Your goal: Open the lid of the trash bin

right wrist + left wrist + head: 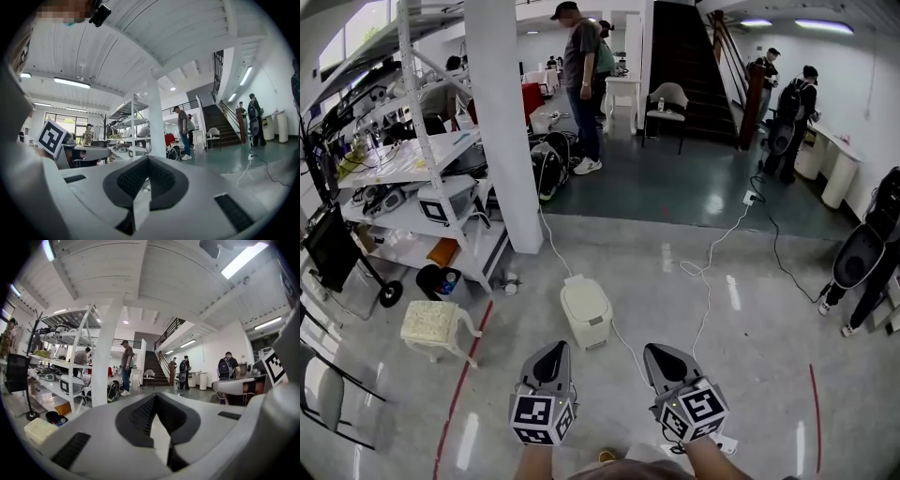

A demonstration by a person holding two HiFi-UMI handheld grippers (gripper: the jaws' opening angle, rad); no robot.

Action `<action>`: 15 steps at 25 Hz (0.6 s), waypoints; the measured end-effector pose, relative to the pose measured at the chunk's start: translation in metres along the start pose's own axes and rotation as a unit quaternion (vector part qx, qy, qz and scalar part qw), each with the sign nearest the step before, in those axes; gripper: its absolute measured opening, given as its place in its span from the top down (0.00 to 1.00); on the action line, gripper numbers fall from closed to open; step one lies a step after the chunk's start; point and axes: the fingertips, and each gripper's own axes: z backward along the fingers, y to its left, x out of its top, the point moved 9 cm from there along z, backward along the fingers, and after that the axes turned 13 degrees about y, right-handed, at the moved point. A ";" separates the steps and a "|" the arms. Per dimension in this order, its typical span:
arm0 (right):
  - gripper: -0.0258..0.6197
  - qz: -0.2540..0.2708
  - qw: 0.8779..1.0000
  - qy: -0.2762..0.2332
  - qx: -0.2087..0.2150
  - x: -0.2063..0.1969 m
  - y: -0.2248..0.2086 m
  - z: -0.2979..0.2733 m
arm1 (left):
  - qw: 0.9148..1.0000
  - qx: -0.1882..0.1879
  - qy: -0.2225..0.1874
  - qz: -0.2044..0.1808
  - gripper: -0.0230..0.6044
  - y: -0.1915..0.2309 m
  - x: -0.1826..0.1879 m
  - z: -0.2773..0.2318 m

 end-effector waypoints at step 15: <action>0.91 0.002 1.000 0.007 -0.002 0.014 -0.041 -0.066 | 1.000 0.004 0.006 0.005 0.99 0.036 0.009 -0.066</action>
